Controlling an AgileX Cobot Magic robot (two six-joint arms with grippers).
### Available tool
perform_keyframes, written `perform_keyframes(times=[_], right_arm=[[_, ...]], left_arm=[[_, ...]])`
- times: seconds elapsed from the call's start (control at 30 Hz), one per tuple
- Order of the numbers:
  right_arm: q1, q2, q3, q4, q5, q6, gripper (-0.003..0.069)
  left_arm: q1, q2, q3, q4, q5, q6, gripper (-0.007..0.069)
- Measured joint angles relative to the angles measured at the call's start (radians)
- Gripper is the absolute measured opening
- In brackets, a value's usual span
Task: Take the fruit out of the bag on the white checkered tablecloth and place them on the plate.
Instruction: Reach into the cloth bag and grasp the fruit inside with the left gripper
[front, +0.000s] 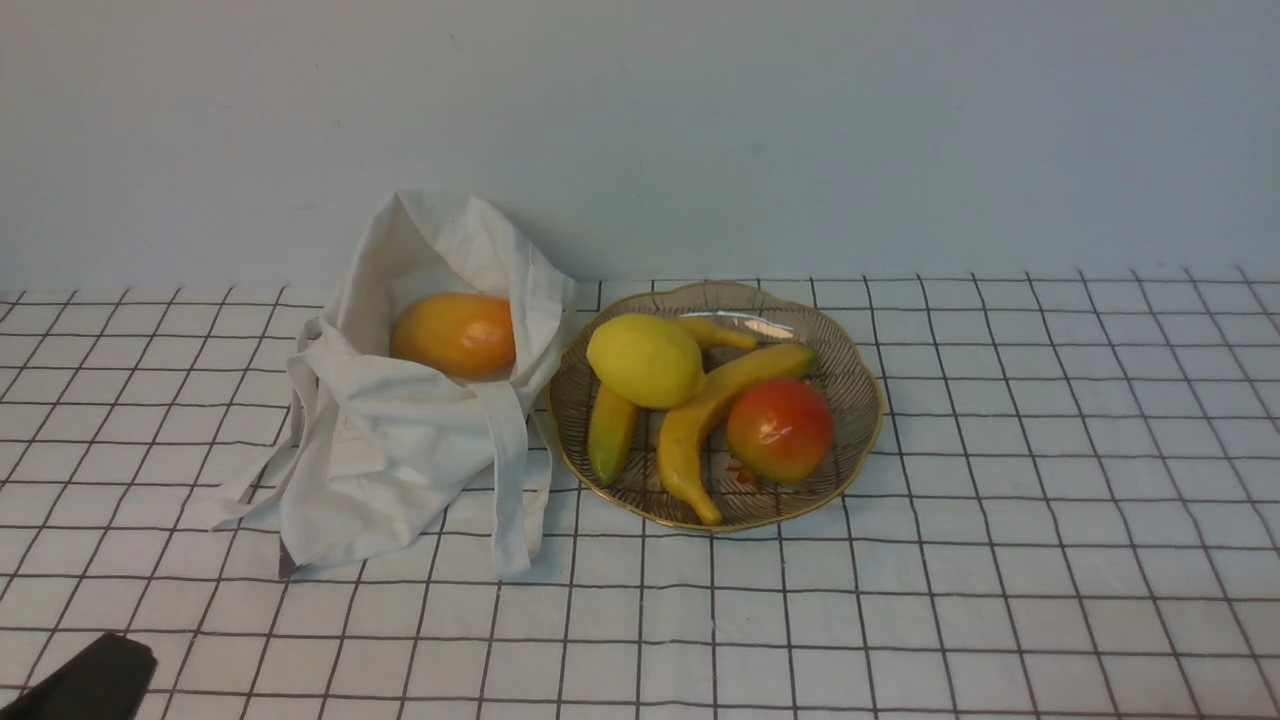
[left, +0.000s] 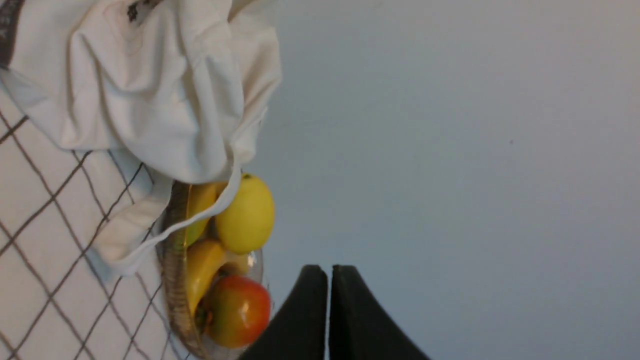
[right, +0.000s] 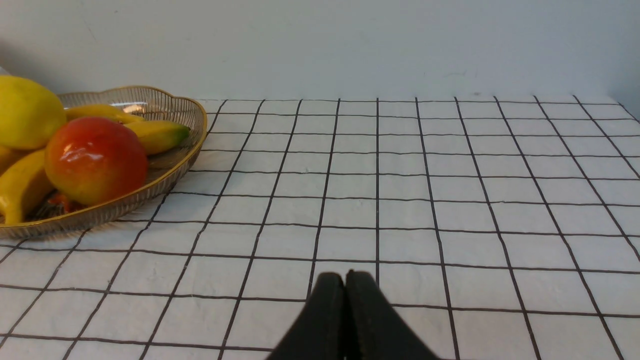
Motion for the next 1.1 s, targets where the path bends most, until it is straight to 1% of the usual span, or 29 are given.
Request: perform_keyframes(times=[0.07, 0.17, 0.2, 0.3, 0.37, 0.43, 0.47, 0.53, 0.57, 0.63, 0.67, 0.7, 0.73, 0.77, 0.83, 0.9, 0.93, 0.97, 1.07, 1.1], right_arm=[[0.0, 0.0, 0.0, 0.0, 0.0, 0.0, -0.0016], [0.0, 0.0, 0.0, 0.0, 0.0, 0.0, -0.0016], [0.0, 0.0, 0.0, 0.0, 0.0, 0.0, -0.0016], [0.0, 0.0, 0.0, 0.0, 0.0, 0.0, -0.0016], [0.0, 0.0, 0.0, 0.0, 0.0, 0.0, -0.0016], [0.0, 0.0, 0.0, 0.0, 0.0, 0.0, -0.0016], [0.0, 0.0, 0.0, 0.0, 0.0, 0.0, -0.0016], [0.0, 0.0, 0.0, 0.0, 0.0, 0.0, -0.0016], [0.0, 0.0, 0.0, 0.0, 0.0, 0.0, -0.0016], [0.0, 0.0, 0.0, 0.0, 0.0, 0.0, -0.0016], [0.0, 0.0, 0.0, 0.0, 0.0, 0.0, -0.0016], [0.0, 0.0, 0.0, 0.0, 0.0, 0.0, -0.0016], [0.0, 0.0, 0.0, 0.0, 0.0, 0.0, -0.0016], [0.0, 0.0, 0.0, 0.0, 0.0, 0.0, -0.0016], [0.0, 0.0, 0.0, 0.0, 0.0, 0.0, -0.0016], [0.0, 0.0, 0.0, 0.0, 0.0, 0.0, -0.0016], [0.0, 0.0, 0.0, 0.0, 0.0, 0.0, -0.0016], [0.0, 0.0, 0.0, 0.0, 0.0, 0.0, -0.0016], [0.0, 0.0, 0.0, 0.0, 0.0, 0.0, -0.0016], [0.0, 0.0, 0.0, 0.0, 0.0, 0.0, -0.0016]], left_arm=[[0.001, 0.0, -0.002, -0.044, 0.009, 0.002, -0.0008], [0.001, 0.0, -0.039, -0.086, 0.079, 0.035, -0.0008], [0.001, 0.005, -0.058, -0.089, 0.104, 0.063, -0.0008], [0.001, 0.096, -0.154, -0.075, 0.19, 0.198, -0.0008], [0.001, 0.217, -0.22, -0.03, 0.3, 0.312, -0.0008], [0.001, 0.393, -0.298, 0.041, 0.469, 0.426, -0.0008], [0.001, 0.446, -0.321, 0.067, 0.519, 0.454, -0.0008], [0.001, 0.606, -0.397, 0.168, 0.665, 0.533, -0.0008], [0.001, 0.727, -0.465, 0.236, 0.761, 0.589, -0.0008], [0.001, 0.89, -0.577, 0.352, 0.854, 0.648, -0.0008], [0.001, 0.906, -0.589, 0.363, 0.859, 0.652, -0.0008], [0.001, 1.039, -0.706, 0.47, 0.889, 0.675, -0.0008], [0.001, 1.066, -0.733, 0.48, 0.89, 0.675, -0.0008], [0.001, 1.106, -0.775, 0.517, 0.892, 0.68, -0.0008], [0.001, 1.264, -0.943, 0.595, 0.894, 0.67, -0.0008], [-0.009, 1.345, -1.064, 0.629, 0.897, 0.654, -0.0008], [-0.013, 1.364, -1.09, 0.642, 0.899, 0.653, -0.0008], [-0.04, 1.441, -1.205, 0.678, 0.911, 0.629, -0.0008], [-0.093, 1.541, -1.364, 0.756, 0.935, 0.59, -0.0008], [-0.106, 1.556, -1.388, 0.771, 0.938, 0.585, -0.0008]])
